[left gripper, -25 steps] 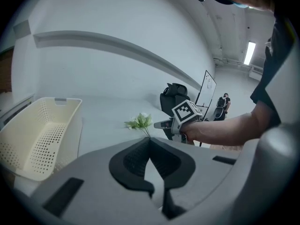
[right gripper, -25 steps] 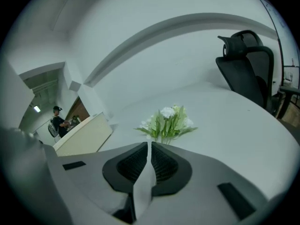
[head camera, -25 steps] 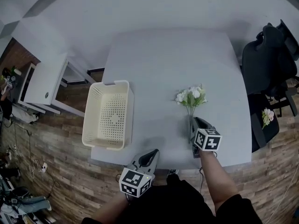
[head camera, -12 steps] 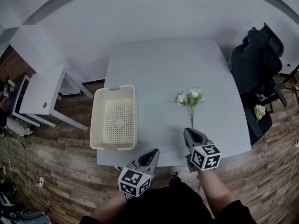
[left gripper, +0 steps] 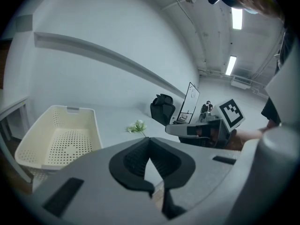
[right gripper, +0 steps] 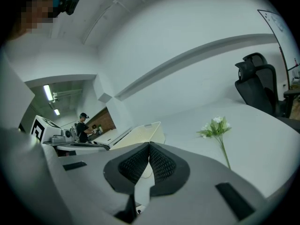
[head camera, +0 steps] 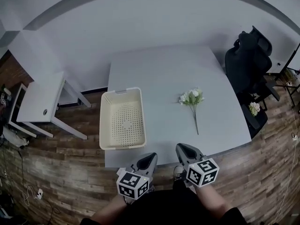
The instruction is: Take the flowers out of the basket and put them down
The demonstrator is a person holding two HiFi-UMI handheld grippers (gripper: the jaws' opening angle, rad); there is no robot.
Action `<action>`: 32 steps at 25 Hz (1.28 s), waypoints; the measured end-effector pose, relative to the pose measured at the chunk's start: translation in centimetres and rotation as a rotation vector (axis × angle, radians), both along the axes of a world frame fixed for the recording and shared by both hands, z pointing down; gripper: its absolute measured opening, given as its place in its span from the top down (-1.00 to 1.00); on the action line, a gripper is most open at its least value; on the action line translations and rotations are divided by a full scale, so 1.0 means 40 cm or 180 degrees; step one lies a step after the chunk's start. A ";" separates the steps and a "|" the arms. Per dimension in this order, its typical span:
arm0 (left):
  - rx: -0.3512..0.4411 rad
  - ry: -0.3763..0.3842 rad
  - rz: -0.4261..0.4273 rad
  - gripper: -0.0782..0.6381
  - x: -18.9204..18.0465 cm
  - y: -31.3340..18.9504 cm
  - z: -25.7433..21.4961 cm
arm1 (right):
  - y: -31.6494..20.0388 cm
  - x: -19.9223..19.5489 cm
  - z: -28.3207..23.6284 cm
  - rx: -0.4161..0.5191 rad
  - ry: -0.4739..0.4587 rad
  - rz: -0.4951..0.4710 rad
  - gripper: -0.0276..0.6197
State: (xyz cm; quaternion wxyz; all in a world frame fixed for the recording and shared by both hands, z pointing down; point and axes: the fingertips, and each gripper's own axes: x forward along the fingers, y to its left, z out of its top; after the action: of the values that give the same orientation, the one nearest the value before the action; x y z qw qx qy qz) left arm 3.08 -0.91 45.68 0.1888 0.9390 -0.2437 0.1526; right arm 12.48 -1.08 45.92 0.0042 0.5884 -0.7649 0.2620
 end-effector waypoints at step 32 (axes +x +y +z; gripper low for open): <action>-0.0009 0.0118 0.0344 0.76 -0.165 0.095 0.001 | 0.168 -0.233 0.015 -0.0003 -0.0038 0.0282 0.84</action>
State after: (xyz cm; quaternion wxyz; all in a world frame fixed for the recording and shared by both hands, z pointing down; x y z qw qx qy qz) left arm -3.53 2.90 45.71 0.1860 0.9532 -0.1889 0.1455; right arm 3.15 5.62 46.51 -0.0116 0.6201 -0.7381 0.2657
